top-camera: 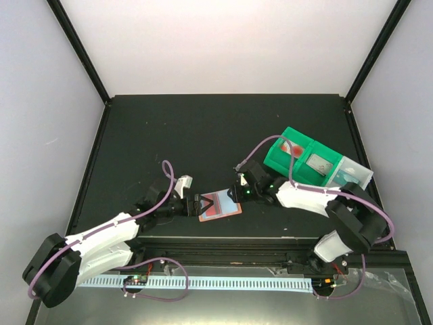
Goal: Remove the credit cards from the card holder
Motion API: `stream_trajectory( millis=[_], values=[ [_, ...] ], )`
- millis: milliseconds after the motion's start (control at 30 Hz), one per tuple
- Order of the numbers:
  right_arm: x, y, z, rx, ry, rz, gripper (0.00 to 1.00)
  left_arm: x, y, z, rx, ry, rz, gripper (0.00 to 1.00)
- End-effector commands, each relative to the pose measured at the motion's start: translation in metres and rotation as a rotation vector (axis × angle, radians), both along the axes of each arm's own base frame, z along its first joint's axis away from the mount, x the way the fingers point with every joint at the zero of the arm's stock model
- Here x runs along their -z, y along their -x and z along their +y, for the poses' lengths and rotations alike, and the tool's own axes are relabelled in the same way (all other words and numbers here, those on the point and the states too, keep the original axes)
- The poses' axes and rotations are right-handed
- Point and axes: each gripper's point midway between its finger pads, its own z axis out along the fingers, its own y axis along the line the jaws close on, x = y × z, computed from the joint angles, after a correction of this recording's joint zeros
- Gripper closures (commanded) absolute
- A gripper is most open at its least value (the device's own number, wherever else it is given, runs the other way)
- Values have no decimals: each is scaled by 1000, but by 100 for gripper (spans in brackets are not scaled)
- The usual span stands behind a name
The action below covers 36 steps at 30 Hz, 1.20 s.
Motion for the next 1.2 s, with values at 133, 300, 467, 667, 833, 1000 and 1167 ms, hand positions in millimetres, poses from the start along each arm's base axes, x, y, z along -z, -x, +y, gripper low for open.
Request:
stream_trajectory(
  millis=[133,300,467,667,833,1000,1167],
  values=[
    [9,-35,3,7,84,-48,58,1,-3,3,-26,11,-2,1],
    [22,-26,0,-6,93,-10,62,0,-3,3,-22,8,-8,1],
    [25,-12,-3,-4,57,30,70,-2,-3,1,-21,21,-12,1],
    [34,7,-8,5,21,74,77,-3,-4,-5,10,21,-6,1],
    [35,22,-3,-7,-13,100,84,-3,-5,-10,35,30,1,1],
    [36,26,-8,12,0,91,87,5,-7,-10,41,1,-2,1],
    [37,27,-11,12,0,79,88,16,-9,-10,42,-23,22,2]
  ],
)
